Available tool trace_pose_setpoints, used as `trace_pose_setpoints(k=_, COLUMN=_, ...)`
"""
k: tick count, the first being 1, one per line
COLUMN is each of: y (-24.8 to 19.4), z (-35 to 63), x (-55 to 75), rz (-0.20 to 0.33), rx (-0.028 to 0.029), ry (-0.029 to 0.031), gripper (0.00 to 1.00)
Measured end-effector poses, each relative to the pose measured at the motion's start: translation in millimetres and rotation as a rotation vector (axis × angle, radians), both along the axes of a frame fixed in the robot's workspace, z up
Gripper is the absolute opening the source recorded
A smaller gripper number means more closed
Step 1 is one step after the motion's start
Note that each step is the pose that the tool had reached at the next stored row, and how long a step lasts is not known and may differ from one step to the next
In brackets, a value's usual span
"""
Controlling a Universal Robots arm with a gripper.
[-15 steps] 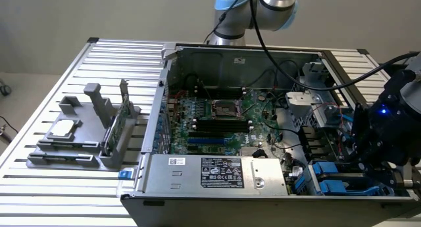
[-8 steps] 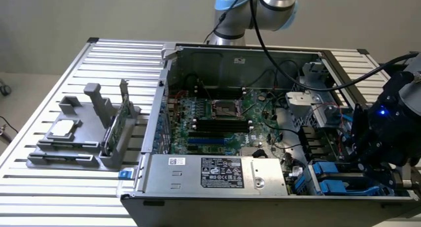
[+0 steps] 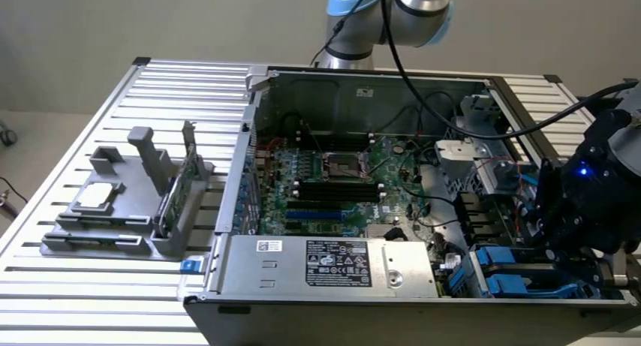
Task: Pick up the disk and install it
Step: 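Insert the first disk wire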
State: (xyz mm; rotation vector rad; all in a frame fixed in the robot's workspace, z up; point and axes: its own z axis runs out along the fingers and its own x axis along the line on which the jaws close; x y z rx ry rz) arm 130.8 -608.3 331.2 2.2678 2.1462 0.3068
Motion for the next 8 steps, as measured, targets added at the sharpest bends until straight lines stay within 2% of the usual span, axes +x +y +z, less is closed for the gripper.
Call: trace_pose_setpoints(k=8, y=0.1, z=-2.2, x=0.4, rz=-0.001, rx=-0.0001, ry=-0.0004, gripper=0.16)
